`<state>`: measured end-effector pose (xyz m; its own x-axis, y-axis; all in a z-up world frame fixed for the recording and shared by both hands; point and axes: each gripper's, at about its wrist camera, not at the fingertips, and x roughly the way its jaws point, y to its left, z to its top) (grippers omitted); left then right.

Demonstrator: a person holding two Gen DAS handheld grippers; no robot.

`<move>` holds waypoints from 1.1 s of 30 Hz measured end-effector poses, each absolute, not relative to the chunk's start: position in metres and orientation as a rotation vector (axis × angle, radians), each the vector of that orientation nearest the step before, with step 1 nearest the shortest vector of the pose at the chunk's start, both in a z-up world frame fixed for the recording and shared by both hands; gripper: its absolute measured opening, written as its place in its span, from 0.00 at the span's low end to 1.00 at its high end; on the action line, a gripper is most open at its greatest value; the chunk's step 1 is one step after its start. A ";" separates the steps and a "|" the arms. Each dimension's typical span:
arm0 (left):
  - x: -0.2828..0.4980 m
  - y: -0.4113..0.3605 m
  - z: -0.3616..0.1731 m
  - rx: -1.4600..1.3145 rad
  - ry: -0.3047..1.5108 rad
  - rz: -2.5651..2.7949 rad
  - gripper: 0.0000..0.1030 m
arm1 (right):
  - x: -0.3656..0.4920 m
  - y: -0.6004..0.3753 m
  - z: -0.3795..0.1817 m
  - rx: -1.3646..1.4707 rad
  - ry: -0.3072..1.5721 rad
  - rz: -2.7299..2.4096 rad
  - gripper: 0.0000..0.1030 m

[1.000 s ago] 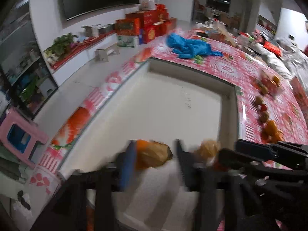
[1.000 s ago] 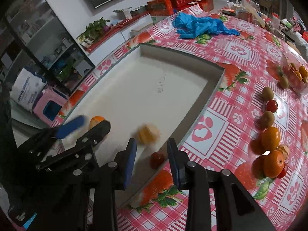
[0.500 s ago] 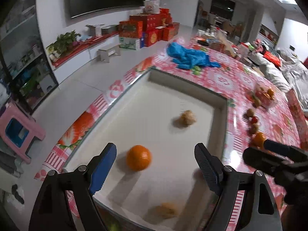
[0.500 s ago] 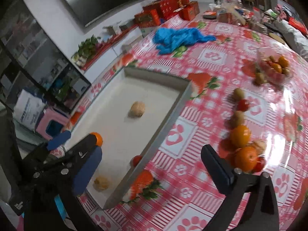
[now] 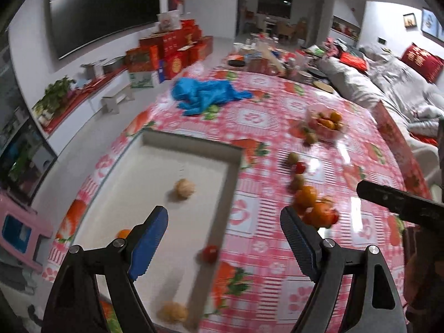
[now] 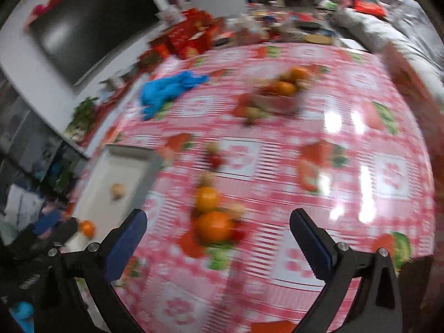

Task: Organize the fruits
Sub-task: 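Move both open grippers back over the fruits on the table, then close the left gripper on the small orange mandarin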

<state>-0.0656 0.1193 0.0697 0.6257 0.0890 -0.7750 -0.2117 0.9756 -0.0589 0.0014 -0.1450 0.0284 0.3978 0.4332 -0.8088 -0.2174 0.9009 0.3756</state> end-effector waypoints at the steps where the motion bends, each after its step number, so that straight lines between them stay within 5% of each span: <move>1: -0.062 0.111 0.071 -0.148 0.886 0.154 0.82 | -0.001 -0.153 0.023 0.215 1.093 0.392 1.00; 18: 0.000 0.032 0.018 -0.103 1.033 0.089 0.82 | -0.063 -0.192 -0.051 -0.012 1.102 0.245 0.99; 33: 0.047 0.018 -0.018 -0.140 1.081 0.126 0.82 | -0.073 -0.186 -0.055 -0.051 1.024 0.227 1.00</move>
<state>0.0473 0.0179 -0.0178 0.4644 0.0340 -0.8850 -0.1707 0.9840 -0.0518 -0.0728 -0.1857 -0.0553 0.4988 0.1636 -0.8512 -0.2114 0.9753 0.0636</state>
